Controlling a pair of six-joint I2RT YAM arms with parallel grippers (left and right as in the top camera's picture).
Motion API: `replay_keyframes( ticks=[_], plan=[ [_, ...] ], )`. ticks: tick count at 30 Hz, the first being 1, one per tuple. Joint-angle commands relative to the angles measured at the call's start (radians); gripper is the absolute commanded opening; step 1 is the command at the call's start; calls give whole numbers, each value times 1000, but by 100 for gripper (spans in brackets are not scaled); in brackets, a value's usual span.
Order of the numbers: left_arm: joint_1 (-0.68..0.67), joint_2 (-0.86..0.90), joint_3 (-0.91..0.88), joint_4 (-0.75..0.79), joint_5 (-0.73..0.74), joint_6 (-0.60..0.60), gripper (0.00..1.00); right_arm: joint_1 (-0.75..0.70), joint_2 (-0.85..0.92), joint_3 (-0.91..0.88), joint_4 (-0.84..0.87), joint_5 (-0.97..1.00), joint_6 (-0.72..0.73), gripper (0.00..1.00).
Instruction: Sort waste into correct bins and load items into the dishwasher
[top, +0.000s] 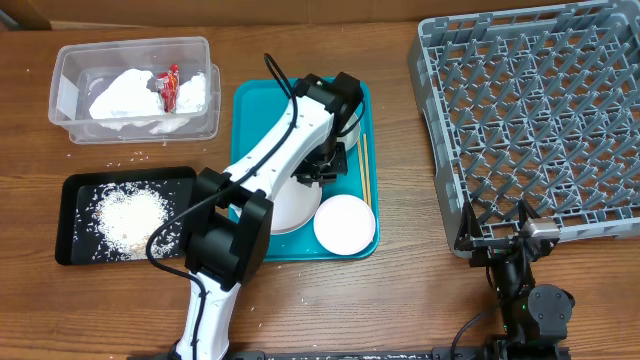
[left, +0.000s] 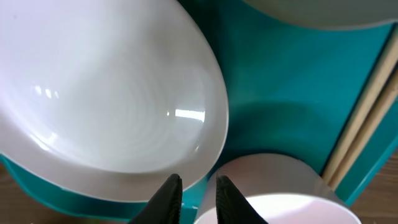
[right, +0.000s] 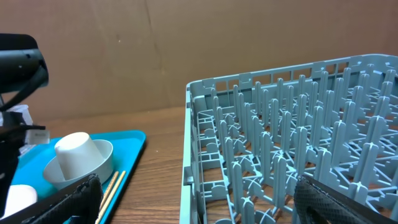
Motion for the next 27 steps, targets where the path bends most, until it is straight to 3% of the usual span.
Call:
replay_keyframes(
  ticks=[1,10,15,17,19,21,27],
  plan=[
    [41,-2,116,-56,14,18,23,4,-10,-10,4,6,0,100],
    [142,-25,479,-285,-53,47,26,4,-10,-10,4,6,0,100],
    [188,-136,538,-292,-134,42,32,4,-10,-10,4,6,0,100],
    [202,-191,538,-292,-178,32,50,4,-10,-10,4,6,0,100],
    [216,-248,538,-292,-212,34,85,4,-10,-10,4,6,0,100],
    [227,-299,537,-292,-244,45,100,4,-10,-10,4,6,0,100],
    [296,-400,537,-292,-327,26,100,4,-10,-10,4,6,0,100]
  ],
)
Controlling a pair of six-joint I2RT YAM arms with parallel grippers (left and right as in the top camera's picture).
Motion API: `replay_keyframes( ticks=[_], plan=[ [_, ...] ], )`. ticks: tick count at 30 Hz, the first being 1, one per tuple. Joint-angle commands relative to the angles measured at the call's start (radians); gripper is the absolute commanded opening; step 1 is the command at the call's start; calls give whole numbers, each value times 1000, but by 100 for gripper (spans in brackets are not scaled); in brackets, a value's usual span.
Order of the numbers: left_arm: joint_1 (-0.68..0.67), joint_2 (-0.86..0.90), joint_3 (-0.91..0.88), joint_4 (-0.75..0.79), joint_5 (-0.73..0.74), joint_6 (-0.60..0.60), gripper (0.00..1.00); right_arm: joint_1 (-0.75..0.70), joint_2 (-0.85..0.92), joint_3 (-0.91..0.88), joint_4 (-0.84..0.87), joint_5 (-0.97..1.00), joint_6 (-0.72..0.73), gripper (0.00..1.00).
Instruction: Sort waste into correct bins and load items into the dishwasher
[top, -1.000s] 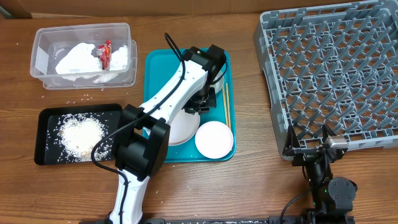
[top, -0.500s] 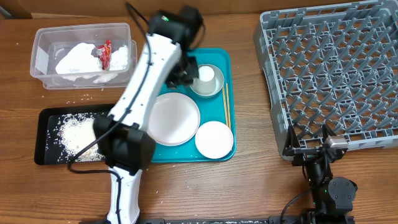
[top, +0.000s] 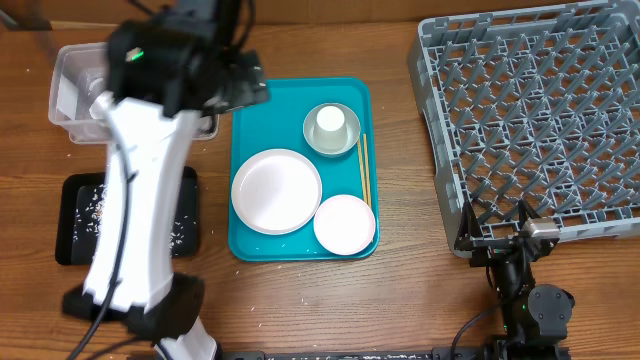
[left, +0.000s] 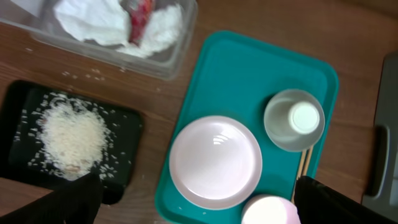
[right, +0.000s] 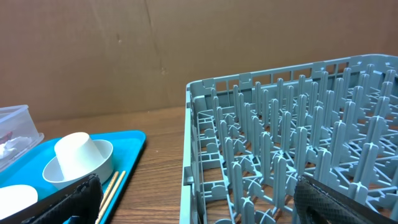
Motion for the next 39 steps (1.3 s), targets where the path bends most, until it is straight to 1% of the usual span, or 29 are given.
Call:
replay_keyframes(
  ticks=[1,4,9,13,15,18,21,23,25,28,31,34,36,39],
  plan=[
    [67,-50,14,-3,-90,-22,100,4,-10,-10,3,6,-1,100],
    [155,-55,13,-3,-90,-43,100,4,-10,-10,3,6,-1,100],
    [302,-40,5,-3,-81,-39,100,4,-10,-10,3,6,-1,100],
    [399,-33,-8,-3,-11,-31,100,4,-10,-10,3,6,-1,100],
    [430,-32,-9,-3,0,-32,100,4,-10,-10,3,6,-1,100],
    [464,-32,-9,-3,-16,-29,100,4,-10,-10,3,6,-1,100],
    [494,-31,-9,-3,-97,-24,100,4,-10,-10,3,6,-1,100],
    [524,-31,-9,5,-119,-51,100,4,-10,-10,3,6,-1,100],
    [565,-31,-9,8,-96,-103,100,4,-10,-10,3,8,-1,100],
    [624,-31,-9,9,-2,-147,100,4,-10,-10,3,17,-1,100],
    [664,-31,-9,-2,78,-147,100,4,-10,-10,3,18,-1,100],
    [673,-31,-9,-3,78,-143,100,4,-10,-10,5,16,2,100],
    [673,-31,-9,-3,79,-144,100,4,-10,-10,48,-73,61,100],
    [672,-31,-9,-3,79,-144,100,4,-10,-10,116,-323,248,100]
  ],
)
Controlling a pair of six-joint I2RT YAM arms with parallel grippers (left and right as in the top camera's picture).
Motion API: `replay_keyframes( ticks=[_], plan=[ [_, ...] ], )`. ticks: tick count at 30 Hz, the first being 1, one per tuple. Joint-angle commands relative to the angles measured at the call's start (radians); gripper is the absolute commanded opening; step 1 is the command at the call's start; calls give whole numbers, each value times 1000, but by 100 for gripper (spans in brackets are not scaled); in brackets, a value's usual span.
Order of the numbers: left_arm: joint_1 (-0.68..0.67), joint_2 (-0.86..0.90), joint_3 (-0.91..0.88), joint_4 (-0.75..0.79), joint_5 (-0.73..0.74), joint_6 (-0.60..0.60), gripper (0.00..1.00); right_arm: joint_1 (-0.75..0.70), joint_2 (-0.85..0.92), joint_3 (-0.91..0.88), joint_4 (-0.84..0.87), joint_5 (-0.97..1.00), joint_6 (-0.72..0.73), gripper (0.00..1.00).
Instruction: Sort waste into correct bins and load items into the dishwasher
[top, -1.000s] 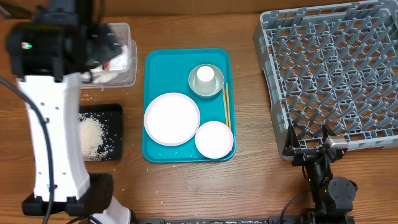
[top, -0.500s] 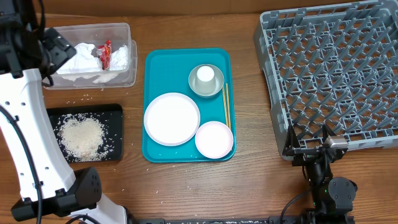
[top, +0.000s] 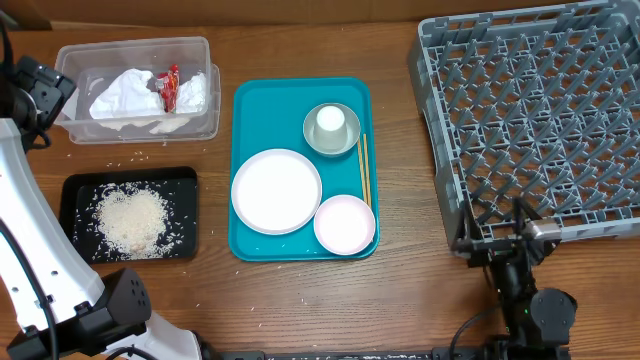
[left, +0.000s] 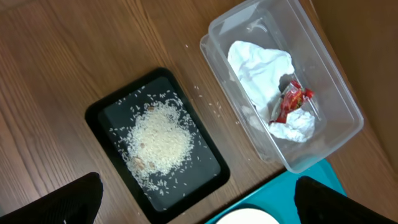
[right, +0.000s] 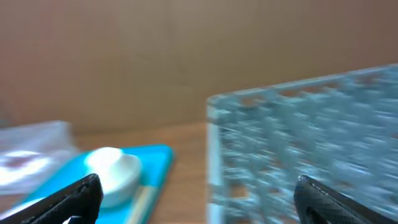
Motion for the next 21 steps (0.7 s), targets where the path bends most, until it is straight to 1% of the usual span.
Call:
replay_keyframes(
  ticks=[1,4,7,10,12,15,17,21],
  plan=[
    [-1,11,-5,-2,20,-16,100,4,-10,-10,72,-275,219,100],
    [-1,11,-5,-2,20,-16,100,4,-10,-10,180,-359,354,100],
    [-1,11,-5,-2,20,-16,100,4,-10,-10,286,-365,504,100],
    [-1,11,-5,-2,20,-16,100,4,-10,-10,393,-364,585,100],
    [-1,11,-5,-2,20,-16,100,4,-10,-10,450,-338,632,100],
    [-1,11,-5,-2,20,-16,100,4,-10,-10,520,-241,713,100],
    [-1,11,-5,-2,20,-16,100,4,-10,-2,543,-190,740,100],
    [-1,11,-5,-2,20,-16,100,4,1,59,531,-154,725,100]
  ],
)
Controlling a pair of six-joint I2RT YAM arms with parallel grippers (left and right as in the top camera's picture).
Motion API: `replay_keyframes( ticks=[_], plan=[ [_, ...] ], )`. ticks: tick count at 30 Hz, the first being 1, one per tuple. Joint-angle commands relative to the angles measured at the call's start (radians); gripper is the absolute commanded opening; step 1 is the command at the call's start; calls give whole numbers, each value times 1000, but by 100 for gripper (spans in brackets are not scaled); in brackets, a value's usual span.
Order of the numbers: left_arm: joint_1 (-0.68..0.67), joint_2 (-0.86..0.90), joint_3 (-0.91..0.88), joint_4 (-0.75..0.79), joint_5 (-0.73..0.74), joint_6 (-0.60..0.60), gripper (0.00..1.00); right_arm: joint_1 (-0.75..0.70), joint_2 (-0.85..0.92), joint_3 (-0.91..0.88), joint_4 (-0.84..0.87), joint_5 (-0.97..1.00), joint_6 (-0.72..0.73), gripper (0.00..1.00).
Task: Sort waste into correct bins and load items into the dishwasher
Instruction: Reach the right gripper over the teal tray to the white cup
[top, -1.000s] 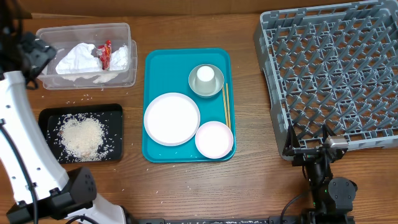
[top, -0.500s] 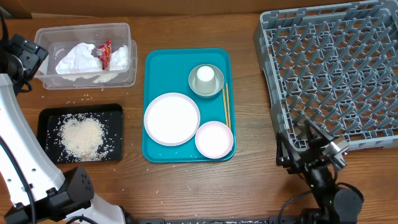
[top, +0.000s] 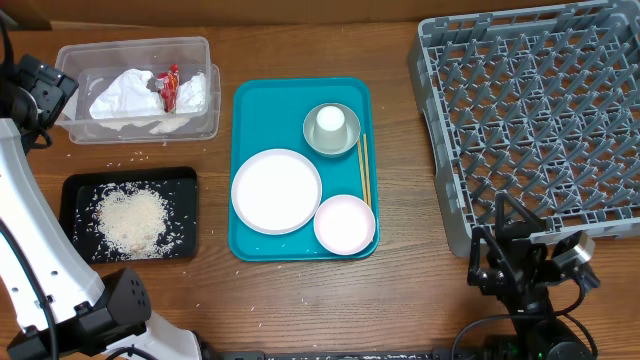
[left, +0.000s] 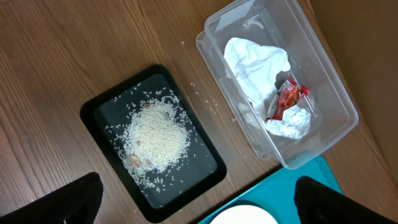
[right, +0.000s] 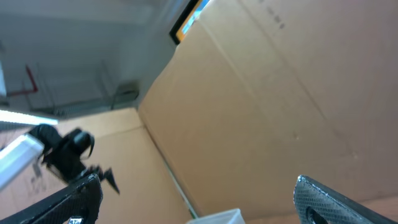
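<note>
A teal tray (top: 270, 115) holds a white plate (top: 276, 191), a small white dish (top: 345, 223), a grey bowl (top: 316, 140) with an upturned white cup (top: 331, 121) in it, and chopsticks (top: 364, 170). The grey dish rack (top: 540, 120) stands at the right with nothing in it. My left gripper (left: 198, 190) is open and high at the far left (top: 38, 92), holding nothing. In front of the rack's near corner, my right gripper (top: 520, 262) is open. It is tilted upward, with only wall between its fingers (right: 198, 186).
A clear bin (top: 200, 125) at the back left holds crumpled white tissue (left: 256, 65) and a red wrapper (left: 285, 99). A black tray (top: 75, 185) with a heap of rice (left: 152, 137) lies in front of it. Loose grains dot the wood nearby.
My right arm has shifted out in front of the rack's corner and tilted up; its view went from the blurred rack and tray to a cardboard wall. The left arm barely moved.
First my left gripper was low over the teal tray, fingers close together between the plate and the small dish. Then it was open, high over the bin, then at the far left. Nothing on the tray moved. The right arm sat by the rack until it shifted.
</note>
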Motion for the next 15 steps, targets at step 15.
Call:
replay_keyframes(
  ticks=[15],
  plan=[
    [-1,11,-5,-2,3,-13,100,4,509,570,-439,-167,-272,100]
  ],
)
